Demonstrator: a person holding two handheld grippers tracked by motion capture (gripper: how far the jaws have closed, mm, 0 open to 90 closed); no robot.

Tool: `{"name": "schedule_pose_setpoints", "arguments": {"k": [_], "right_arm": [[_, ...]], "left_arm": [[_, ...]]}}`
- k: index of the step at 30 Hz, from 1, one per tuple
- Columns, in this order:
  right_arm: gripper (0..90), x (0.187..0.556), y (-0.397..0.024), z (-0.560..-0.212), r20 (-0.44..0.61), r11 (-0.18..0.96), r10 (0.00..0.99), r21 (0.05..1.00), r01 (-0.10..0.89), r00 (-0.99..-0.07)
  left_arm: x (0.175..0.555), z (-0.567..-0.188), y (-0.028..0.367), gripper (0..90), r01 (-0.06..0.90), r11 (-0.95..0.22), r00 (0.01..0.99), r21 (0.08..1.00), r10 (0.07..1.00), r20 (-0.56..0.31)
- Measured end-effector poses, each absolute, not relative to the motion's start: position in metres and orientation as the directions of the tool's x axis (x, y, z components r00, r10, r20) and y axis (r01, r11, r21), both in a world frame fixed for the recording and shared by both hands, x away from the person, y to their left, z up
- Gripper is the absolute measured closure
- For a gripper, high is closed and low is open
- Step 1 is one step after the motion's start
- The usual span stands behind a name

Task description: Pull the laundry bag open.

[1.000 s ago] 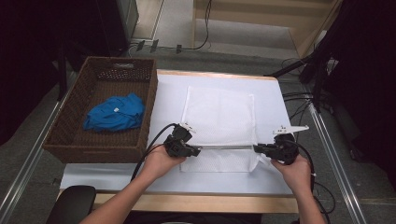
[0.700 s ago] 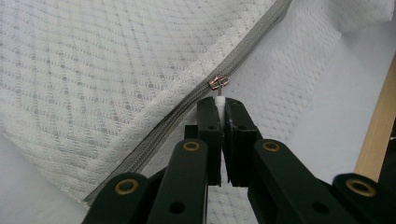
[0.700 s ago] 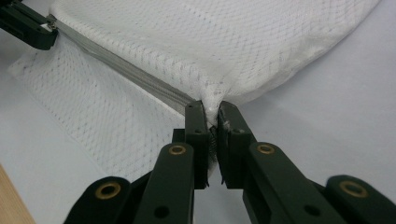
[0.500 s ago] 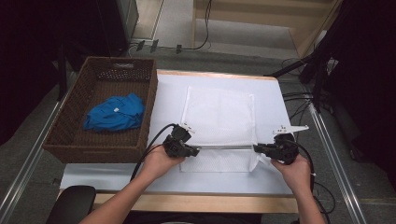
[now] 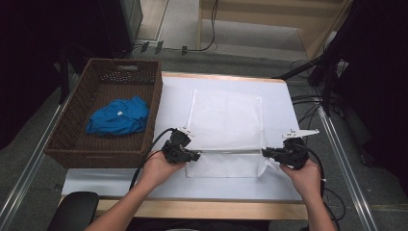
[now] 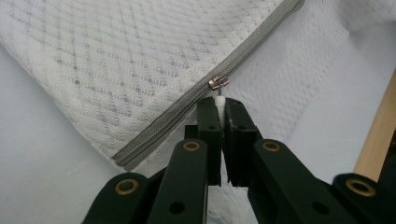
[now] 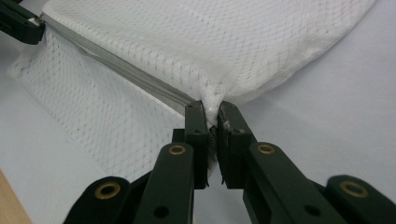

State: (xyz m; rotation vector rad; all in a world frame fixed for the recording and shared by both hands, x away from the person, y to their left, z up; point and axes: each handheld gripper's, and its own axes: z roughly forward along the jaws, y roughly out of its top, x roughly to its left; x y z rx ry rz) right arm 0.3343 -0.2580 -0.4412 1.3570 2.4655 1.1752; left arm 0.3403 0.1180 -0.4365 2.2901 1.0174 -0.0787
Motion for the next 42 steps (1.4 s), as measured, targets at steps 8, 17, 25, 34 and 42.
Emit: {"name": "schedule_pose_setpoints", "arguments": {"k": [8, 17, 25, 34, 42], "right_arm": [[85.4, 0.3343, -0.2581, -0.4409, 0.264, 0.308, 0.751, 0.671, 0.675, -0.605], [85.4, 0.3336, -0.2579, -0.4404, 0.256, 0.316, 0.746, 0.676, 0.665, -0.615], [85.4, 0.3335, -0.2573, -0.4402, 0.252, 0.318, 0.748, 0.676, 0.664, -0.614], [85.4, 0.3332, -0.2583, -0.4406, 0.25, 0.316, 0.752, 0.675, 0.667, -0.61], [85.4, 0.3332, -0.2585, -0.4406, 0.251, 0.316, 0.752, 0.674, 0.668, -0.609]], "left_arm": [[0.3406, -0.4375, 0.1181, 87.6, 0.689, -0.504, 0.699, 0.52, 0.652, -0.294], [0.3409, -0.4352, 0.1202, 87.6, 0.688, -0.498, 0.699, 0.528, 0.651, -0.297], [0.3405, -0.4347, 0.1207, 87.6, 0.691, -0.494, 0.696, 0.528, 0.652, -0.301], [0.3343, -0.4344, 0.1267, 87.6, 0.697, -0.483, 0.686, 0.531, 0.664, -0.298], [0.333, -0.4332, 0.1278, 87.6, 0.693, -0.479, 0.684, 0.539, 0.674, -0.28]]}}
